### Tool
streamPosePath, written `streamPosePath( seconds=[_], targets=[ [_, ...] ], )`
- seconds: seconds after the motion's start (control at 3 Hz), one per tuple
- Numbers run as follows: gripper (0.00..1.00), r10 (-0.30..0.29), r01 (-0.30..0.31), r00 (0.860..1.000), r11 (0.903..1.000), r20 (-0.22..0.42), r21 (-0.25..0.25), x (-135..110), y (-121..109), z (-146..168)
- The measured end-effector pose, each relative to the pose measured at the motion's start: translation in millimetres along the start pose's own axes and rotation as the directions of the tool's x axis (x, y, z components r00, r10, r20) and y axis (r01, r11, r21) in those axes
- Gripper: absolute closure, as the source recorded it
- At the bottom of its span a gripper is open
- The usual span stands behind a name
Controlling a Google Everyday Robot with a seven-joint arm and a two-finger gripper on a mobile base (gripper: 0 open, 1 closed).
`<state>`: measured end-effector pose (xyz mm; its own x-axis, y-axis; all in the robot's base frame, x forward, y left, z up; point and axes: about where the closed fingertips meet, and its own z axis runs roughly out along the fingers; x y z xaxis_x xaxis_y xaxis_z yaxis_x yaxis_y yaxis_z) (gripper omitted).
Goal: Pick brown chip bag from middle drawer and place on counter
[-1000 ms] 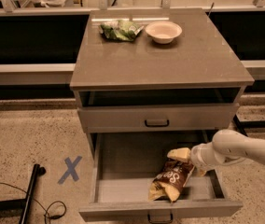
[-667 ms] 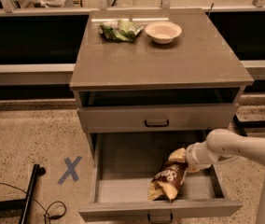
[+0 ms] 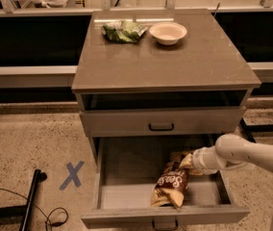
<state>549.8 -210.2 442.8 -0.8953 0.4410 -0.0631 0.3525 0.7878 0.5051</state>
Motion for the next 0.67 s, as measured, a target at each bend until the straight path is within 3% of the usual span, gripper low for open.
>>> streamPosePath(
  seconds=[0.33,0.67],
  targets=[
    [1.00,-0.010,0.006,1.000,0.9914,-0.027,-0.131,3,13,-9],
    [1.00,-0.118,0.081,0.991,0.8993,-0.061,-0.430,27,42,-53]
  ],
)
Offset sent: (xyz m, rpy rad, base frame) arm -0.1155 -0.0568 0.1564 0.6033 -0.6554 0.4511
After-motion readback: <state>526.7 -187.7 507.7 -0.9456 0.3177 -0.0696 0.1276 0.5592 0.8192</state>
